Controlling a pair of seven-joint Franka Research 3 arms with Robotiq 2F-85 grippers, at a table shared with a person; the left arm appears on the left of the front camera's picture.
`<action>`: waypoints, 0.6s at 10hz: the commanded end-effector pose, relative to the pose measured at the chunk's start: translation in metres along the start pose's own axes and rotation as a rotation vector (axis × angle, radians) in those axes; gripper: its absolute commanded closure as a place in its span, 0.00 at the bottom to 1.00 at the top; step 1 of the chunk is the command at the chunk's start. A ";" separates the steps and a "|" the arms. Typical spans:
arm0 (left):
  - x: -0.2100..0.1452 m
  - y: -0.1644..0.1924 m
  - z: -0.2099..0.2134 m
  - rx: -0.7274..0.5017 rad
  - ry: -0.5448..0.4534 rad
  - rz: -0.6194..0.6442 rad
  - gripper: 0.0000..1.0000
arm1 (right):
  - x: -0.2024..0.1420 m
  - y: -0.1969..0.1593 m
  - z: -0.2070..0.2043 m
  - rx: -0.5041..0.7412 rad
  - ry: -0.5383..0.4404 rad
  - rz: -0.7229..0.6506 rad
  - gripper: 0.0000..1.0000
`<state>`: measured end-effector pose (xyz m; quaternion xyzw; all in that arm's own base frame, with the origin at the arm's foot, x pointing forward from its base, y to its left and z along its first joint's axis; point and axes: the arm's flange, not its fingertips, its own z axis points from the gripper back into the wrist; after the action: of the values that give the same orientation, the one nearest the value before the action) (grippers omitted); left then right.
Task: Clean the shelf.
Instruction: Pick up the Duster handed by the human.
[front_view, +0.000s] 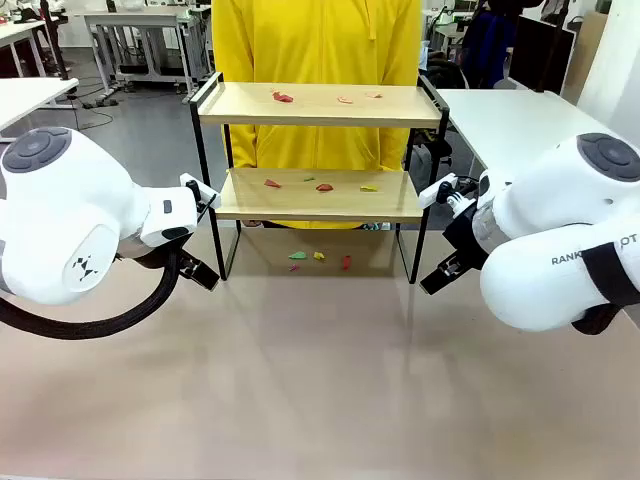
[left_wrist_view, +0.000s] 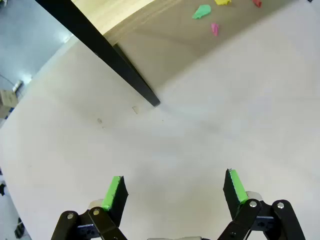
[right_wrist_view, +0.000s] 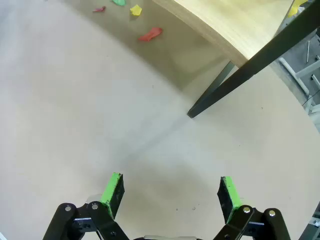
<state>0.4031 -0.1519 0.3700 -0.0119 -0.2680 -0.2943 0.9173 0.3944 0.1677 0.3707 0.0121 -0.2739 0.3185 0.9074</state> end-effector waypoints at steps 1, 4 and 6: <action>0.000 0.000 0.000 0.000 0.000 0.000 0.00 | 0.000 0.000 0.000 0.000 0.000 0.000 0.00; 0.000 0.000 0.000 0.000 0.000 0.000 0.00 | 0.000 0.000 0.000 0.000 0.000 0.000 0.00; 0.000 0.000 0.000 0.000 0.000 0.000 0.00 | 0.000 0.000 0.000 0.000 0.000 0.000 0.00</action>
<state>0.4030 -0.1522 0.3700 -0.0120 -0.2680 -0.2945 0.9172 0.3944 0.1678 0.3707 0.0119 -0.2739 0.3188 0.9073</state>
